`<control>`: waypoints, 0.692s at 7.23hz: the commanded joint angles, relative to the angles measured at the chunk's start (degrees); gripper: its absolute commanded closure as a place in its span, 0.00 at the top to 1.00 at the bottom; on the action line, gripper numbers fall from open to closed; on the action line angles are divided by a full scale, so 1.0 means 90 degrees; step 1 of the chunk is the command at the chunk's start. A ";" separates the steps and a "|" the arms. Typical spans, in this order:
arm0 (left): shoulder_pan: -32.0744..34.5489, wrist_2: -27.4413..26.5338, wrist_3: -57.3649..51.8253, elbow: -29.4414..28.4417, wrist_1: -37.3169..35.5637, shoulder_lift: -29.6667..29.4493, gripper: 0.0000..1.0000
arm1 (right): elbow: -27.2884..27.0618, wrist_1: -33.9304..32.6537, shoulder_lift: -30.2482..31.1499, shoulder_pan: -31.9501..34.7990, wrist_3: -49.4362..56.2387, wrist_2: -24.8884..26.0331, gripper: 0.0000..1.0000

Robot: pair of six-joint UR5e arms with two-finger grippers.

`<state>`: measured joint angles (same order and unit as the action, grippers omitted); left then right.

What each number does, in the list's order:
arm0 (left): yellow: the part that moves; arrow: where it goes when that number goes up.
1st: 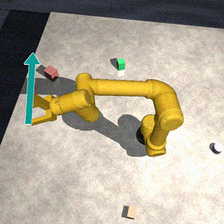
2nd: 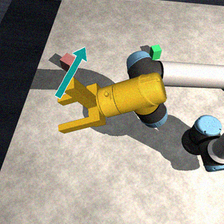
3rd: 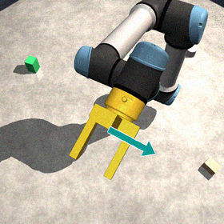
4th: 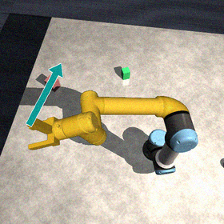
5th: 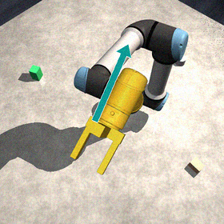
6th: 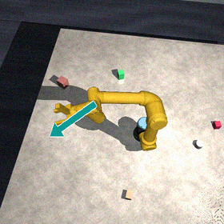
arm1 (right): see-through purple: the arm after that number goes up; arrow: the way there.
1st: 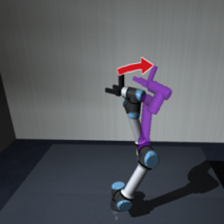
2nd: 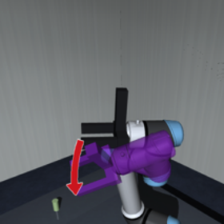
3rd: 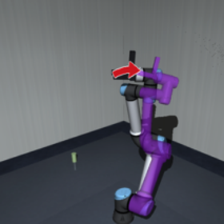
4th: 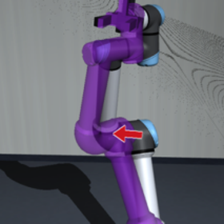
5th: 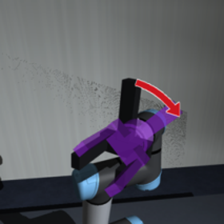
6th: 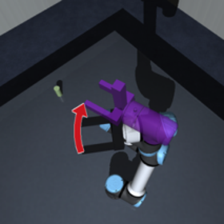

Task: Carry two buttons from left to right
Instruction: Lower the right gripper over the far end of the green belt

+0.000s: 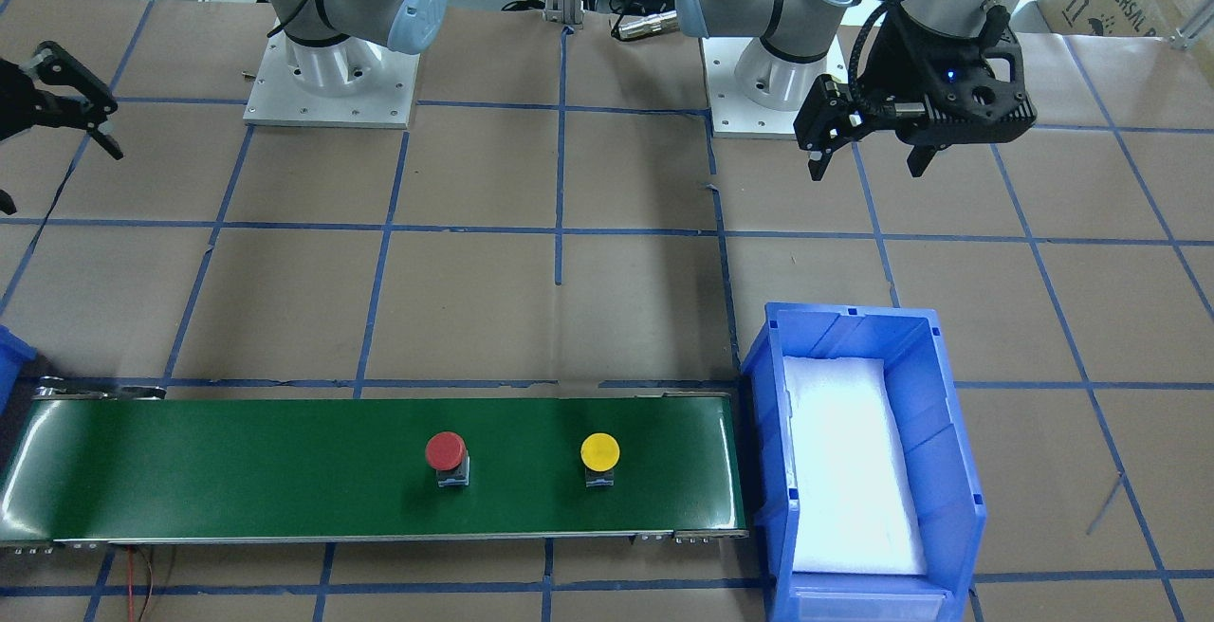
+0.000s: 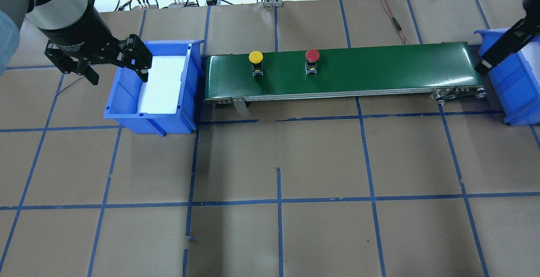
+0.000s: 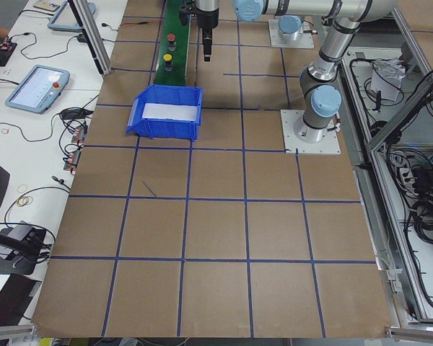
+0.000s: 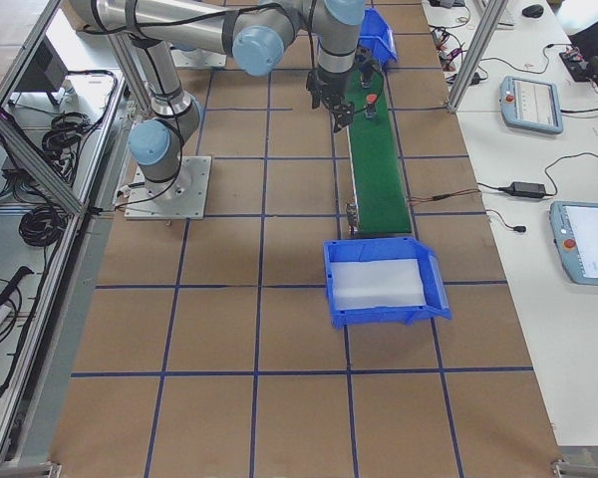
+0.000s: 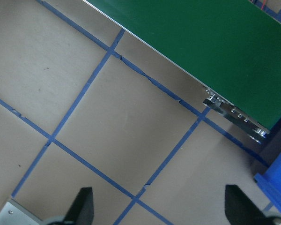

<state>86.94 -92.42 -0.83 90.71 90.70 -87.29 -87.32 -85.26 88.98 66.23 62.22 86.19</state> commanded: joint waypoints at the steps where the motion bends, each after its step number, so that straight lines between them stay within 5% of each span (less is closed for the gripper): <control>1: -0.0011 -0.0014 0.0004 0.0000 0.0000 0.0012 1.00 | 0.0684 -0.0126 -0.0645 -0.0482 0.1459 -0.0016 1.00; 2: -0.0002 -0.0005 0.0004 0.0000 0.0009 0.0012 1.00 | 0.1114 -0.0164 -0.1016 -0.0581 0.2084 -0.0016 1.00; 5: -0.0060 -0.0063 0.0004 0.0009 0.0019 0.0022 1.00 | 0.1002 -0.0329 -0.1233 -0.0592 0.2948 0.0013 1.00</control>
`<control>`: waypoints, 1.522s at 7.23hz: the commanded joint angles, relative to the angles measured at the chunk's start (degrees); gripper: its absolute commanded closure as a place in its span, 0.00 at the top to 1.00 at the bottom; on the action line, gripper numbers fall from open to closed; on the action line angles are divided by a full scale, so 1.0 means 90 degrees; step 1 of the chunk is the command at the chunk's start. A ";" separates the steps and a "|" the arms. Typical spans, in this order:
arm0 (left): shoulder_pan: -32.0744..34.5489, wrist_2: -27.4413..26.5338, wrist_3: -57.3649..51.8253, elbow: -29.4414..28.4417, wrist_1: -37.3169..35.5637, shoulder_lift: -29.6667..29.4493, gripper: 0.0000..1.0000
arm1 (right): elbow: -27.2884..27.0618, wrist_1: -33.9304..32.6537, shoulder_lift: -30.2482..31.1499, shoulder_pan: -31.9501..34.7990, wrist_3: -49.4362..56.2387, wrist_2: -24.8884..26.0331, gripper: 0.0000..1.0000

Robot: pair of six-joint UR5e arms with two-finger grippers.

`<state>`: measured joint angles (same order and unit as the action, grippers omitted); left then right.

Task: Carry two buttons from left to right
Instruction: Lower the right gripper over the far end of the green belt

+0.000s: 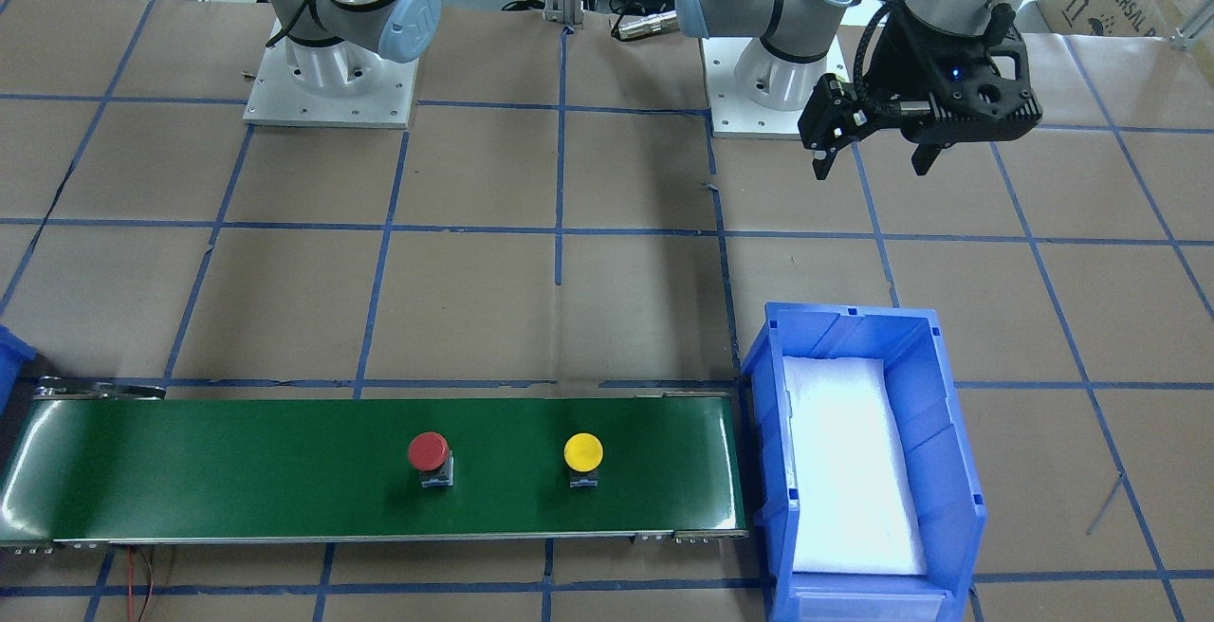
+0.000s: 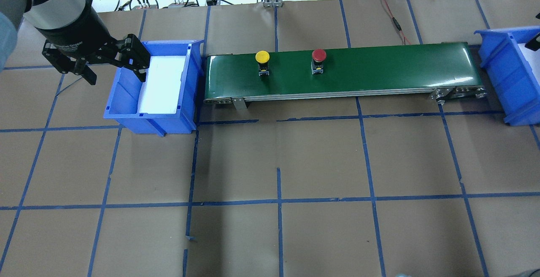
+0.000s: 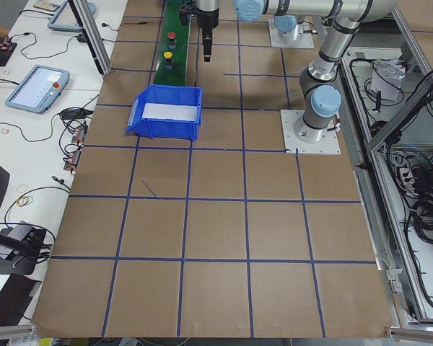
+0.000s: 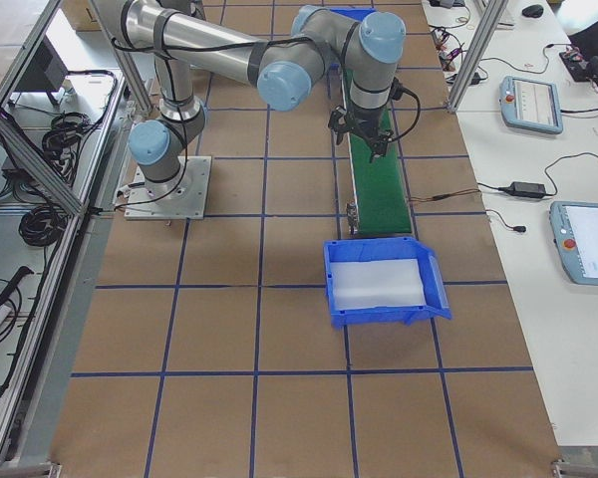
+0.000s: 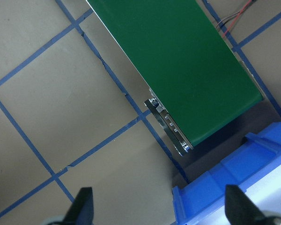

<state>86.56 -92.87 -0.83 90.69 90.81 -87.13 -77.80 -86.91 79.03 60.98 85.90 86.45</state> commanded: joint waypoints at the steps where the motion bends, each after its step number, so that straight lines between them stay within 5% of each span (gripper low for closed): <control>1: 0.0001 -0.0023 0.0004 0.0050 0.0027 0.0003 1.00 | -0.0163 -0.0680 -0.0312 -0.0008 0.0348 -0.0045 1.00; 4: -0.0019 0.0035 0.0024 0.0021 0.0046 0.0003 1.00 | -0.0748 -0.1708 -0.0802 0.0070 0.0998 -0.0055 1.00; 11: -0.0018 0.0007 0.0004 0.0050 0.0066 -0.0006 1.00 | -0.1072 -0.2277 -0.1105 0.0470 0.2623 0.0043 1.00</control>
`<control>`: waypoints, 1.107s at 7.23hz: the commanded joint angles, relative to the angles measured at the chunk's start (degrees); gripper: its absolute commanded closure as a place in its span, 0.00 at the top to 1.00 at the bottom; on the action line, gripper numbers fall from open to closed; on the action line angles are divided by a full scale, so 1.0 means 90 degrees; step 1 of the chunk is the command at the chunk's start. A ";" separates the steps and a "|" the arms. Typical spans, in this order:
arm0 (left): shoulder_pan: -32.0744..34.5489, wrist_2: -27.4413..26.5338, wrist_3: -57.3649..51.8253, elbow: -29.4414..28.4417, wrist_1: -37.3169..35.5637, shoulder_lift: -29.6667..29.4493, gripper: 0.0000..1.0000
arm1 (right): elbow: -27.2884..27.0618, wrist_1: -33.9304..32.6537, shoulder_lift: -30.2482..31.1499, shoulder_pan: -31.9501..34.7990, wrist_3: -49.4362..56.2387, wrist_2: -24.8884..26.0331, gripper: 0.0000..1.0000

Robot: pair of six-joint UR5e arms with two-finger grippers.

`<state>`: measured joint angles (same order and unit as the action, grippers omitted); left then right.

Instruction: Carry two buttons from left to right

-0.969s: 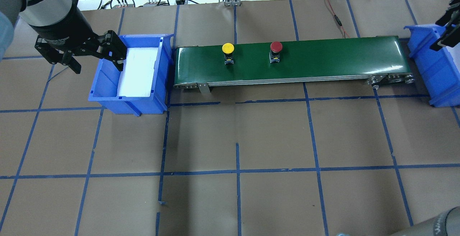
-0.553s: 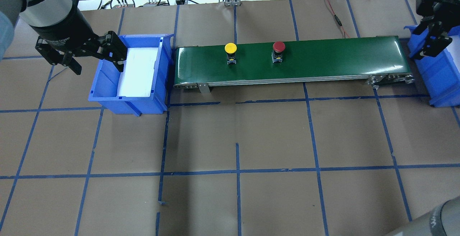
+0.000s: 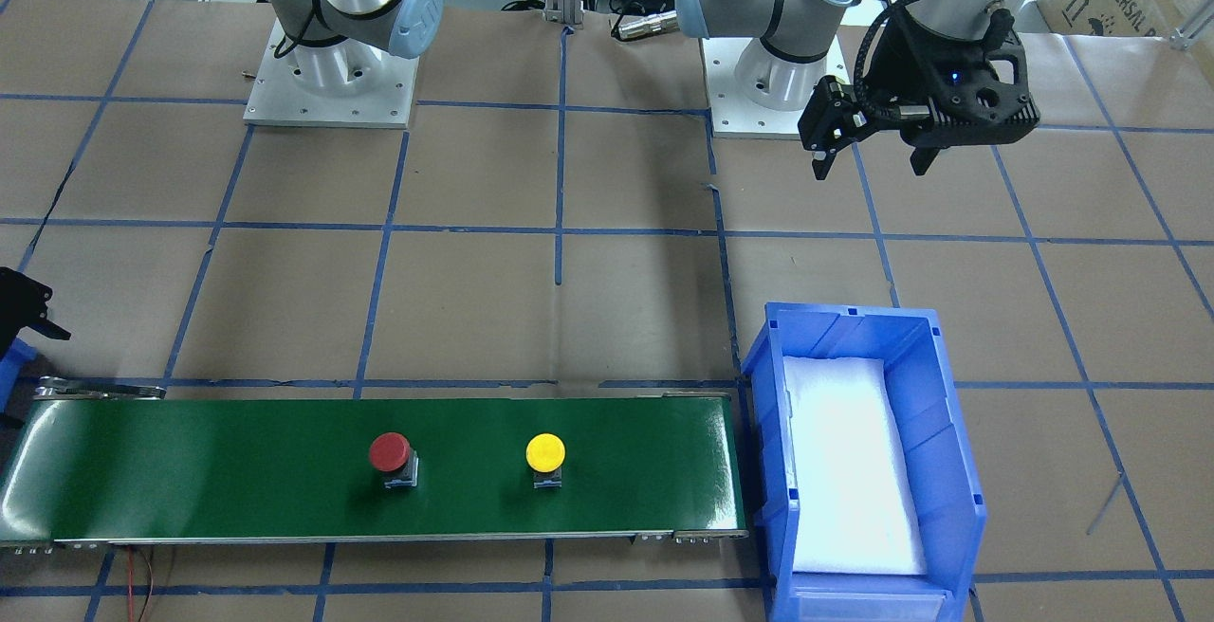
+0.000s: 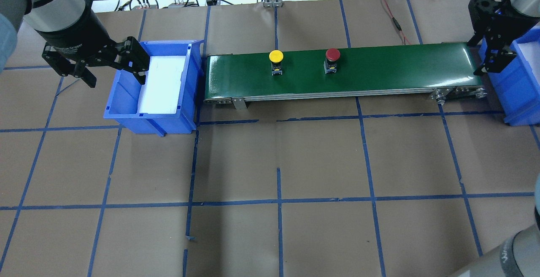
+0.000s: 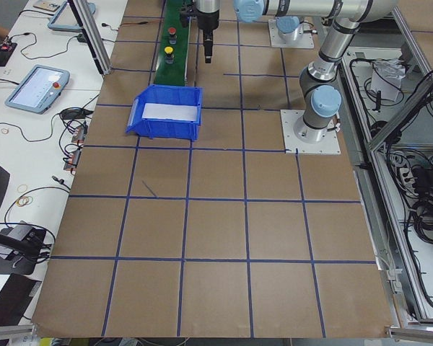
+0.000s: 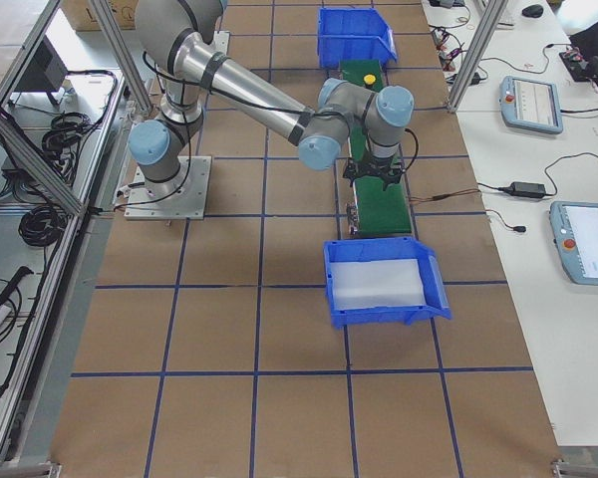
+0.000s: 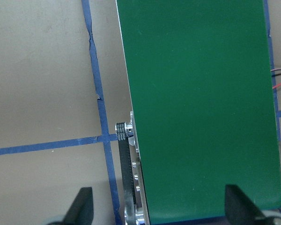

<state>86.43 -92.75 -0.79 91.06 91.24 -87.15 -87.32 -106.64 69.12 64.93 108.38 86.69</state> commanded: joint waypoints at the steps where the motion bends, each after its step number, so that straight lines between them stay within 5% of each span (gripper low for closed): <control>1: 0.0035 0.0042 0.0009 0.0038 0.0009 -0.0014 1.00 | -0.0024 -0.0095 -0.0014 0.0167 0.0136 0.0026 1.00; 8: -0.0033 0.0061 0.0000 -0.0030 -0.0030 -0.0023 1.00 | -0.0248 -0.1314 -0.0394 0.0227 0.0722 0.0232 1.00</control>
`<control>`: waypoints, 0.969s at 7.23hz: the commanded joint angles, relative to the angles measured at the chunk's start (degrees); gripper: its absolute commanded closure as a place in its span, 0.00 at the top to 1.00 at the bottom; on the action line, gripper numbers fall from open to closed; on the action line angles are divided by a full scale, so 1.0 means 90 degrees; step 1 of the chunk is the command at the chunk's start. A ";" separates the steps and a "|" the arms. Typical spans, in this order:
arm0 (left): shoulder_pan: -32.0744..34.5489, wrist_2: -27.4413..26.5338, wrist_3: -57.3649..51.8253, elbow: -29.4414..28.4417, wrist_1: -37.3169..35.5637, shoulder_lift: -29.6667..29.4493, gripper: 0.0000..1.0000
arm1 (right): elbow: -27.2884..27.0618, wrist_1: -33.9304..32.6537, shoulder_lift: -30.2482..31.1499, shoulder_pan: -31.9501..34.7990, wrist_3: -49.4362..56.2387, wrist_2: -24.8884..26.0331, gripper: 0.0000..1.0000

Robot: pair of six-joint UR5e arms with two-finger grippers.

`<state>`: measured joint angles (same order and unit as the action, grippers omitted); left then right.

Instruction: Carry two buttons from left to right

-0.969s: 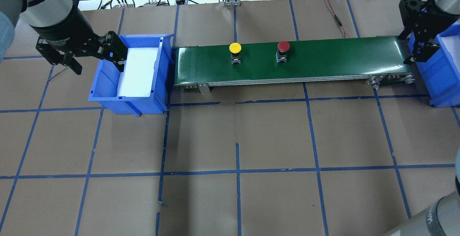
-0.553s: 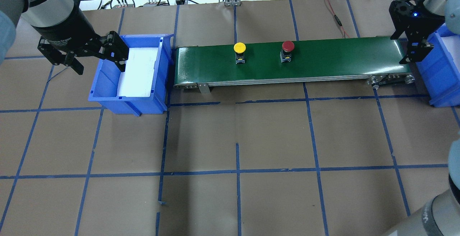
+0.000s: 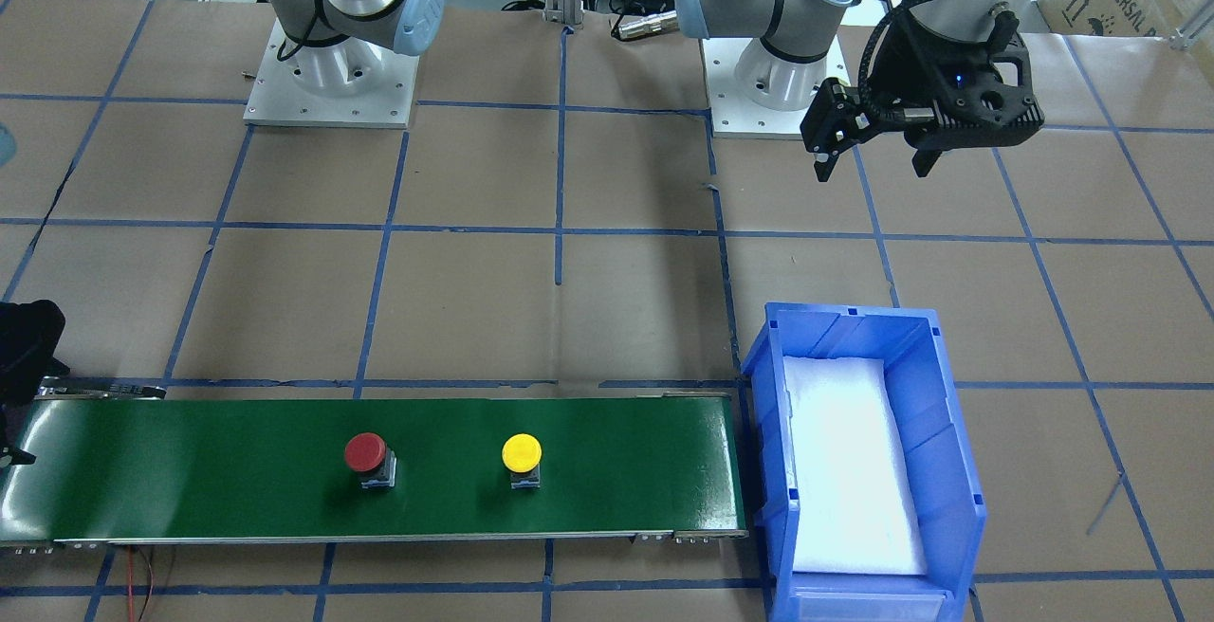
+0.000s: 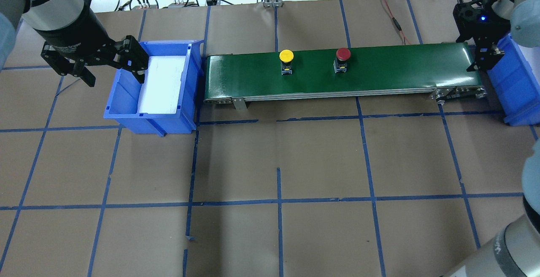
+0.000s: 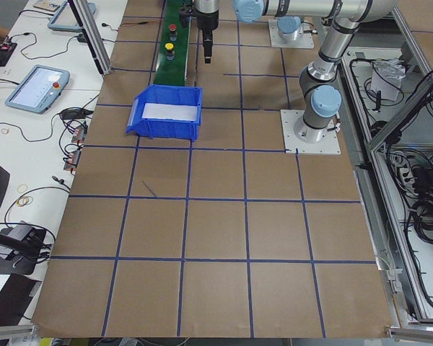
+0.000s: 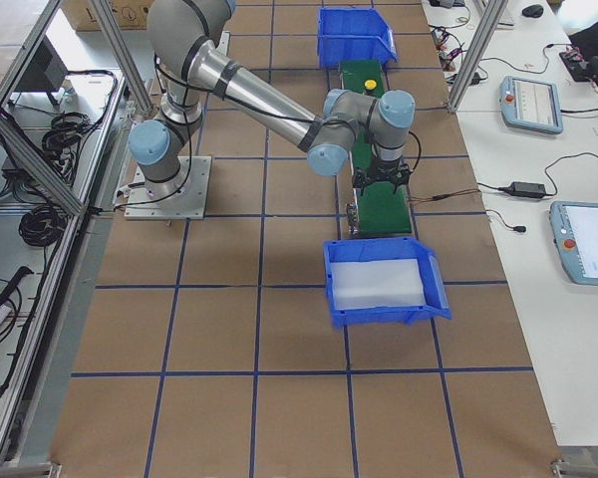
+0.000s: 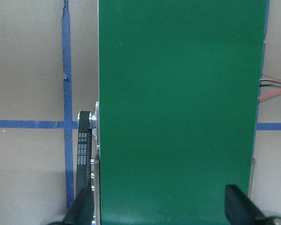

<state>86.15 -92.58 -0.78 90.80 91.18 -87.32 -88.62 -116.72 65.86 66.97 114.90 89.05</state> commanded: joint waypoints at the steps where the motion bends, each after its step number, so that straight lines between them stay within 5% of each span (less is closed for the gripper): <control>1: -0.0002 0.0062 -0.0001 0.0008 -0.0043 -0.0005 1.00 | -0.0153 -0.0292 -0.0042 0.0000 -0.0003 -0.0041 0.99; 7: -0.0002 0.0003 -0.0001 -0.0001 -0.0024 -0.0015 1.00 | -0.0193 -0.0351 -0.0033 0.0000 -0.0022 -0.0051 0.99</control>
<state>86.07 -92.46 -0.79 90.79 90.92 -87.42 -90.35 -119.67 65.56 66.97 114.71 88.60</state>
